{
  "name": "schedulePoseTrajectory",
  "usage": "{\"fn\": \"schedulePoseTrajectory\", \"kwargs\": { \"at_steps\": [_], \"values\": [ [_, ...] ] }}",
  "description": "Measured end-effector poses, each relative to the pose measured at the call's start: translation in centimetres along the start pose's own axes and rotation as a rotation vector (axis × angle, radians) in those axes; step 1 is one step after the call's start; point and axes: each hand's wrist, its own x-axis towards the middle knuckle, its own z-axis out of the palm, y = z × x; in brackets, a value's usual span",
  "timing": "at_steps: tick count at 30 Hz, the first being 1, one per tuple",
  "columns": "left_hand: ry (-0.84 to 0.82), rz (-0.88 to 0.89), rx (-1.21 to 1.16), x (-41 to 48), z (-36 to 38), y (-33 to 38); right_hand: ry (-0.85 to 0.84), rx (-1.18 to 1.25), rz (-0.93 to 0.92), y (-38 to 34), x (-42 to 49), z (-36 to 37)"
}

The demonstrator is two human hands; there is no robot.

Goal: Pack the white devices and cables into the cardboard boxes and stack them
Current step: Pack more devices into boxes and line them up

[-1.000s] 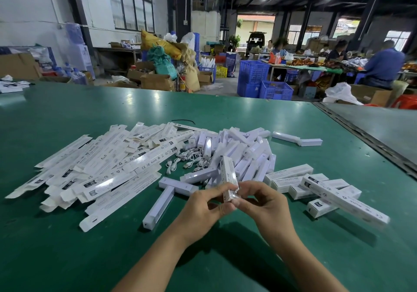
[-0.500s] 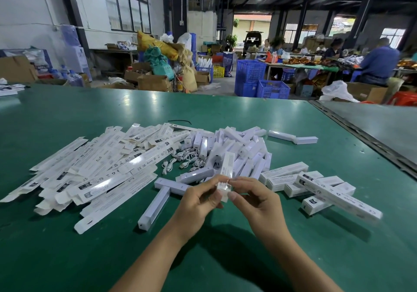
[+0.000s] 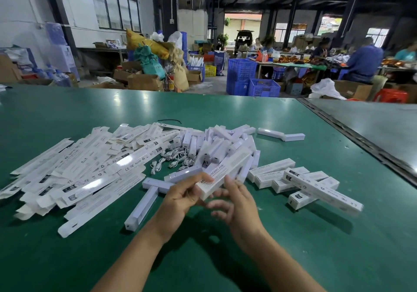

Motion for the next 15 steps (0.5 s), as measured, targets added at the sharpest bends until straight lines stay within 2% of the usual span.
{"fn": "schedulePoseTrajectory", "kwargs": {
  "at_steps": [3, 6, 9, 13, 15],
  "values": [
    [-0.074, -0.059, 0.001, 0.0, -0.3, -0.1, -0.115, -0.026, 0.122, -0.5, 0.1, -0.9],
    [-0.124, -0.106, 0.066, 0.0, -0.6, -0.5, -0.094, -0.032, 0.132, -0.5, 0.3, -1.1],
    [-0.098, -0.108, 0.096, 0.1, -0.2, -0.8, 0.105, 0.1, 0.06, -0.5, 0.7, -1.0],
    [0.03, -0.085, 0.221, 0.2, 0.8, -1.9, 0.461, 0.153, -0.006, -1.1, 1.3, -1.9],
    [0.052, -0.079, 0.286, 0.1, 1.2, -2.5, 0.574, 0.195, -0.023, -1.5, 1.5, -2.5]
  ]
}}
